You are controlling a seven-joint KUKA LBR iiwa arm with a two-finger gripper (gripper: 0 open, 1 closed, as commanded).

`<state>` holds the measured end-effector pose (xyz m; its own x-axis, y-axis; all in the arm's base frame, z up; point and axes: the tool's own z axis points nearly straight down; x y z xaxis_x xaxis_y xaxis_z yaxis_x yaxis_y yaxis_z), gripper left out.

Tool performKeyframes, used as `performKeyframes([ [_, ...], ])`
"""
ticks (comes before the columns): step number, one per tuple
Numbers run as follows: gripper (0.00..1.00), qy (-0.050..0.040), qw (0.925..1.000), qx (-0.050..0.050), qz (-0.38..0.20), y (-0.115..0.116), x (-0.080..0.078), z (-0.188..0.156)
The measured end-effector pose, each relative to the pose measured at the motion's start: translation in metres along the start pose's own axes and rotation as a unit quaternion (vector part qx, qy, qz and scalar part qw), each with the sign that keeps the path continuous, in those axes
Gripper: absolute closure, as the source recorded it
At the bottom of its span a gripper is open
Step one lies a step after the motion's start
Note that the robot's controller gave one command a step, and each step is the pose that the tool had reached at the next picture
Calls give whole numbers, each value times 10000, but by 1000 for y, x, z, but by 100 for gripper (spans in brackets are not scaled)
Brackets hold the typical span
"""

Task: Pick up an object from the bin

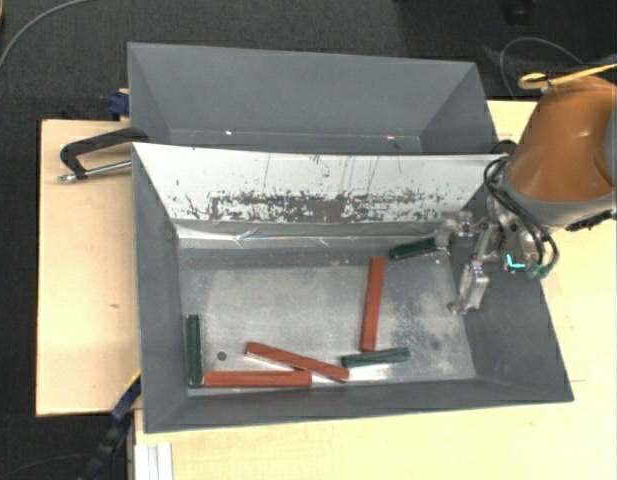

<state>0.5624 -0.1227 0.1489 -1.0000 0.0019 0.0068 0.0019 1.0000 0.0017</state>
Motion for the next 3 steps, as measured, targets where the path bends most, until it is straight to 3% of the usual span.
performKeyframes([
  [1, 0, -20, 9998, -16, -178, 92, -17, 82],
  [2, 0, -64, 9587, 14, -2843, 124, -21, 78],
  [3, 0, -83, 9130, 40, -4078, 108, -15, -3],
])
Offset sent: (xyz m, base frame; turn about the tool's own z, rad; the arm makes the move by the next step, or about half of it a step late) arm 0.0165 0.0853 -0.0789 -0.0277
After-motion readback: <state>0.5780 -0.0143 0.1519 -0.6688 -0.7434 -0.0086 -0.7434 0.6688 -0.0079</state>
